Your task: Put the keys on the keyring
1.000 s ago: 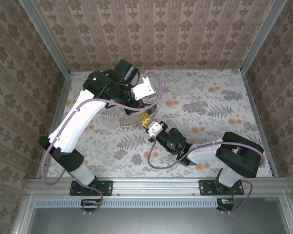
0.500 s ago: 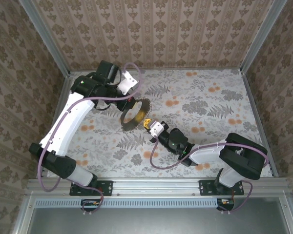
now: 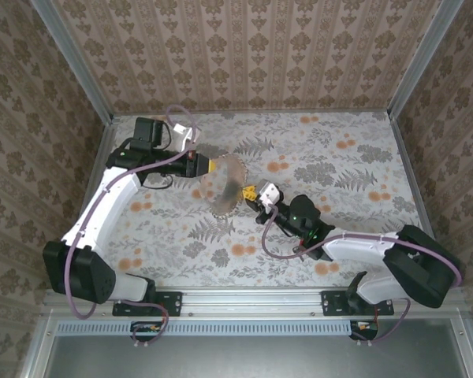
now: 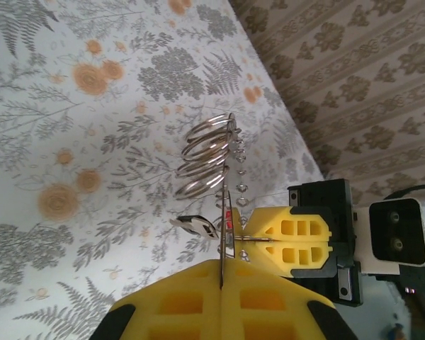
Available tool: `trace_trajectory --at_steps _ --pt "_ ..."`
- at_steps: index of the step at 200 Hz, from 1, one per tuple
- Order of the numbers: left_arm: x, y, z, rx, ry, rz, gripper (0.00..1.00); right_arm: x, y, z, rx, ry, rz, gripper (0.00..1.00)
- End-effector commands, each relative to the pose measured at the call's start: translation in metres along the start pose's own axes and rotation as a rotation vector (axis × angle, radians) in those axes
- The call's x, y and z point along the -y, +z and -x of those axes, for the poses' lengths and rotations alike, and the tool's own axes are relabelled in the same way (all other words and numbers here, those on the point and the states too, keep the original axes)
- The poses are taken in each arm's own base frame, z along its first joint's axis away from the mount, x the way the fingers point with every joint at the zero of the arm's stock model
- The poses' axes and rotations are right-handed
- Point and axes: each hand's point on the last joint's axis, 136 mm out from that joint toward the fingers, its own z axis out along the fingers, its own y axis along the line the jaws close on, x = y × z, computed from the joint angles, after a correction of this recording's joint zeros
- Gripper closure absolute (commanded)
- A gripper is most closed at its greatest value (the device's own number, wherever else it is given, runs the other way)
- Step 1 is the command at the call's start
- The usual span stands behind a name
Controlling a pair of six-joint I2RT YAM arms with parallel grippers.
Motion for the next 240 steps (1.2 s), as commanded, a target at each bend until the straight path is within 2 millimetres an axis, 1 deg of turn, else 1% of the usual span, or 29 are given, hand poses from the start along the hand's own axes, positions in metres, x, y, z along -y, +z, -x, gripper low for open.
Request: trace_trajectory --at_steps 1,11,27,41,57,78,96,112,124,137,149,167,184,188,192,196,198,213,223,231,235,240 --pt "0.004 0.002 0.011 0.059 -0.01 -0.071 1.0 -0.019 -0.008 0.021 0.037 0.039 0.148 1.0" --pt "-0.005 0.008 0.007 0.052 -0.044 -0.063 0.97 -0.018 -0.011 0.019 0.016 0.045 0.158 1.0" --pt "-0.016 0.018 0.001 0.046 -0.081 -0.068 0.95 -0.016 -0.014 0.012 -0.034 0.054 0.165 1.0" --pt "-0.023 0.028 -0.004 0.039 -0.108 -0.066 0.9 -0.015 -0.015 0.006 -0.073 0.061 0.174 1.0" --pt "-0.032 0.041 -0.013 0.019 -0.126 -0.056 0.89 -0.017 -0.018 0.0 -0.111 0.071 0.196 1.0" --pt "-0.045 0.056 -0.024 -0.008 -0.152 -0.029 0.87 -0.016 -0.019 -0.003 -0.126 0.088 0.2 1.0" --pt "-0.058 0.064 -0.03 -0.014 -0.185 0.001 0.82 -0.012 -0.02 -0.008 -0.14 0.1 0.19 1.0" --pt "-0.067 0.068 -0.033 -0.011 -0.203 0.022 0.77 -0.009 -0.021 -0.011 -0.157 0.105 0.176 1.0" --pt "-0.07 0.071 -0.036 -0.008 -0.212 0.031 0.65 -0.006 -0.021 -0.016 -0.175 0.107 0.164 1.0" --pt "-0.076 0.072 -0.038 -0.01 -0.221 0.047 0.64 -0.003 -0.022 -0.021 -0.194 0.105 0.15 1.0" --pt "-0.081 0.072 -0.04 -0.006 -0.226 0.07 0.57 -0.001 -0.023 -0.026 -0.213 0.099 0.141 1.0" --pt "-0.088 0.07 -0.042 0.01 -0.223 0.114 0.55 0.003 -0.024 -0.031 -0.239 0.087 0.131 1.0" --pt "-0.099 0.067 -0.045 0.017 -0.225 0.18 0.49 0.005 -0.027 -0.038 -0.279 0.063 0.128 1.0" --pt "-0.1 0.066 -0.045 0.022 -0.222 0.194 0.45 0.006 -0.027 -0.04 -0.291 0.054 0.129 1.0" --pt "-0.103 0.065 -0.045 0.027 -0.221 0.209 0.36 0.006 -0.028 -0.042 -0.301 0.043 0.131 1.0" --pt "-0.102 0.064 -0.046 0.03 -0.219 0.211 0.31 0.007 -0.028 -0.043 -0.31 0.036 0.132 1.0" --pt "-0.106 0.063 -0.045 0.04 -0.217 0.234 0.29 0.007 -0.028 -0.044 -0.316 0.033 0.134 1.0" --pt "-0.109 0.057 -0.041 0.069 -0.199 0.272 0.24 0.008 -0.03 -0.05 -0.357 0.021 0.155 1.0" --pt "-0.11 0.054 -0.039 0.081 -0.179 0.29 0.18 0.007 -0.031 -0.055 -0.39 0.005 0.169 1.0" --pt "-0.109 0.052 -0.038 0.089 -0.162 0.298 0.15 0.007 -0.033 -0.059 -0.414 -0.003 0.181 1.0" --pt "-0.108 0.05 -0.037 0.094 -0.152 0.303 0.11 0.006 -0.033 -0.061 -0.425 -0.006 0.189 1.0" --pt "-0.108 0.048 -0.035 0.104 -0.141 0.312 0.02 0.006 -0.034 -0.062 -0.435 -0.005 0.198 1.0"
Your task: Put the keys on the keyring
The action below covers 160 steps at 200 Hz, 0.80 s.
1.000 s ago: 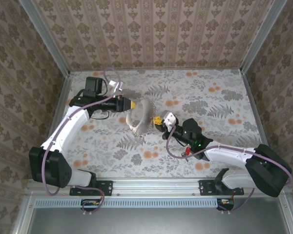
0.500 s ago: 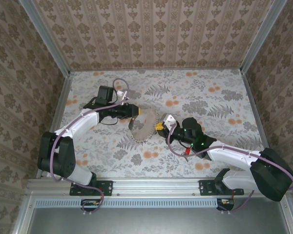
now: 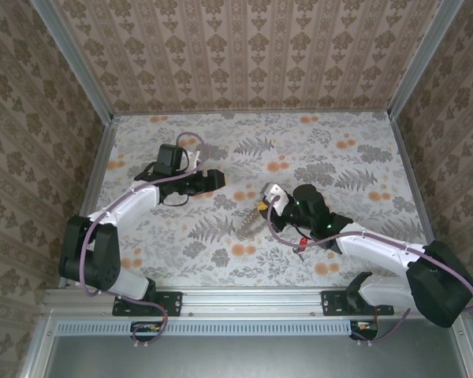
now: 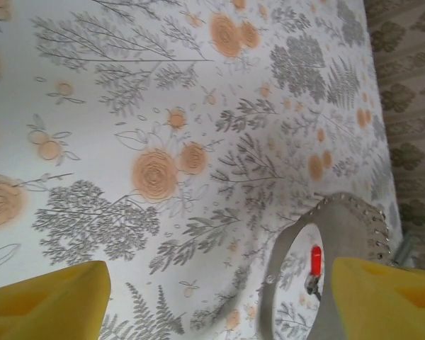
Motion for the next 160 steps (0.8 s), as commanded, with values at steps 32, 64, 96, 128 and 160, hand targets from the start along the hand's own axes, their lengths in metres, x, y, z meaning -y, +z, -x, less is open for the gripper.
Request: trace_trajectory --at_steps 32,64,96,128,160 --pt "0.002 -0.032 0.023 0.194 0.164 0.107 0.0 -0.009 0.002 -0.004 -0.071 -0.071 0.094 1.0" --pt "0.006 -0.063 0.037 0.37 0.246 0.167 0.0 -0.012 0.006 -0.003 -0.034 -0.093 0.112 1.0" --pt "-0.002 -0.1 0.044 0.529 0.229 0.265 0.0 -0.02 0.007 0.001 -0.008 -0.142 0.165 1.0" --pt "-0.021 -0.141 0.039 0.629 0.169 0.418 0.0 -0.031 0.004 0.002 0.002 -0.201 0.226 1.0" --pt "0.002 -0.152 0.035 0.767 0.333 0.299 0.0 -0.042 0.002 0.009 0.031 -0.193 0.304 1.0"
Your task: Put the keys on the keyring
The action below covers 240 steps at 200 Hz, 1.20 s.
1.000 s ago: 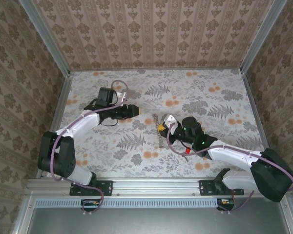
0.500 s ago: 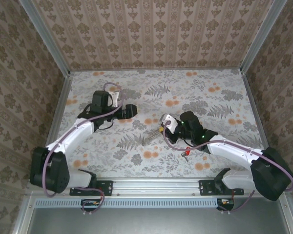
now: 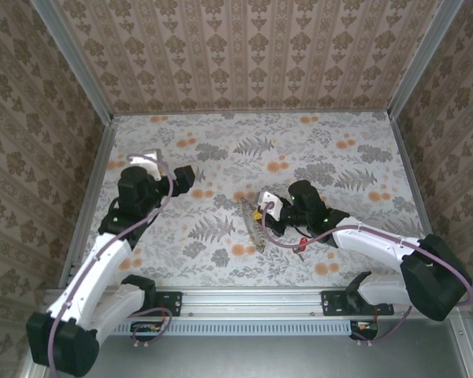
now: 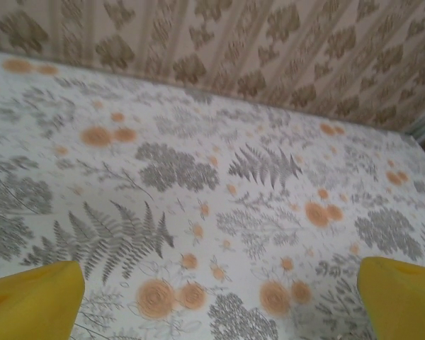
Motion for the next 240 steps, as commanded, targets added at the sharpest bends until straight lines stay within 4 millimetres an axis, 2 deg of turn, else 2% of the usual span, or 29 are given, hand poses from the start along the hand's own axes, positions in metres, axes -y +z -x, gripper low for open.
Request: trace_trajectory --at_steps 1,27,54,63,94,108,126,163,201,211,240 --pt "0.003 -0.007 0.005 0.113 0.084 -0.043 0.0 -0.008 -0.002 0.02 0.071 -0.036 0.08 1.0" --pt "0.036 -0.013 -0.016 0.079 0.226 -0.257 0.02 -0.009 0.0 0.025 0.104 0.016 0.13 1.0" --pt "0.064 -0.012 -0.044 -0.022 0.292 -0.434 0.2 -0.01 0.002 0.028 0.135 0.029 0.164 1.0" --pt "0.074 -0.012 -0.052 -0.041 0.324 -0.505 0.22 -0.009 0.003 0.027 0.136 0.033 0.171 1.0" --pt "0.115 -0.024 -0.103 -0.117 0.542 -0.767 0.3 -0.009 0.006 0.026 0.141 0.029 0.19 1.0" --pt "0.122 -0.022 -0.114 -0.14 0.562 -0.805 0.32 -0.009 0.006 0.025 0.151 -0.001 0.187 1.0" --pt "0.131 -0.021 -0.118 -0.158 0.571 -0.851 0.38 -0.011 0.005 0.025 0.157 -0.042 0.189 1.0" --pt "0.147 -0.026 -0.137 -0.155 0.689 -0.985 0.39 -0.014 0.006 0.021 0.121 -0.06 0.229 1.0" --pt "0.155 -0.027 -0.149 -0.201 0.753 -1.069 0.48 -0.013 0.008 0.019 0.129 -0.09 0.228 1.0" --pt "0.155 -0.026 -0.152 -0.2 0.778 -1.071 0.51 -0.012 0.015 0.01 0.108 -0.075 0.231 1.0" --pt "0.155 -0.022 -0.168 -0.175 0.856 -1.068 0.56 -0.011 0.016 0.009 0.112 -0.095 0.225 1.0"
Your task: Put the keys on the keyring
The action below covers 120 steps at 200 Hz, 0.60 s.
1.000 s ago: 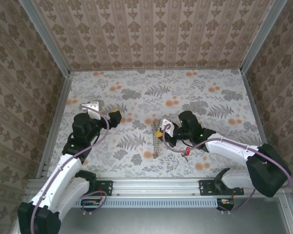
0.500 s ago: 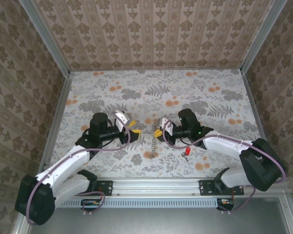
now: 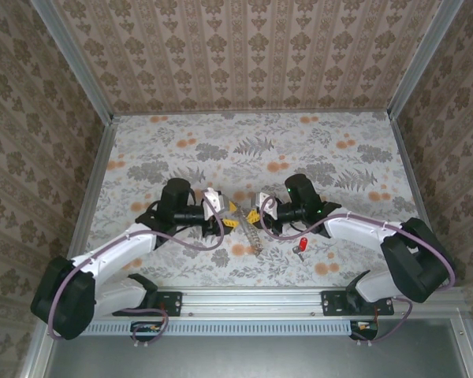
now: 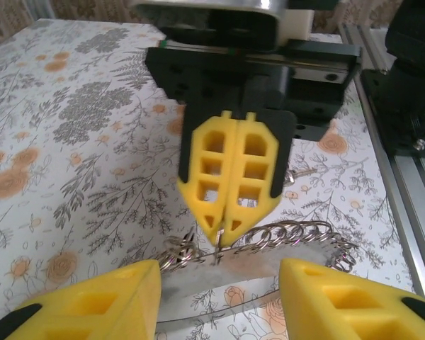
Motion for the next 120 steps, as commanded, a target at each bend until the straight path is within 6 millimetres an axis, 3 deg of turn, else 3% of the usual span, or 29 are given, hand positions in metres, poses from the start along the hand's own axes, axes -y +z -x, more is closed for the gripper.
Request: trace_trajectory --at_steps 1,36,68,120 --pt "0.008 0.008 -0.003 -0.001 0.118 -0.032 0.56 0.003 0.001 0.007 0.029 -0.051 0.011 1.0" --pt "0.003 0.023 -0.018 -0.05 0.163 0.04 0.65 0.002 0.002 0.003 0.033 -0.032 0.037 1.0" --pt "-0.008 0.025 -0.022 -0.04 0.149 0.132 0.68 0.005 0.0 0.005 0.04 -0.017 0.022 1.0" --pt "-0.008 0.023 -0.023 -0.035 0.141 0.145 0.67 0.002 -0.007 0.007 0.058 -0.02 0.0 1.0"
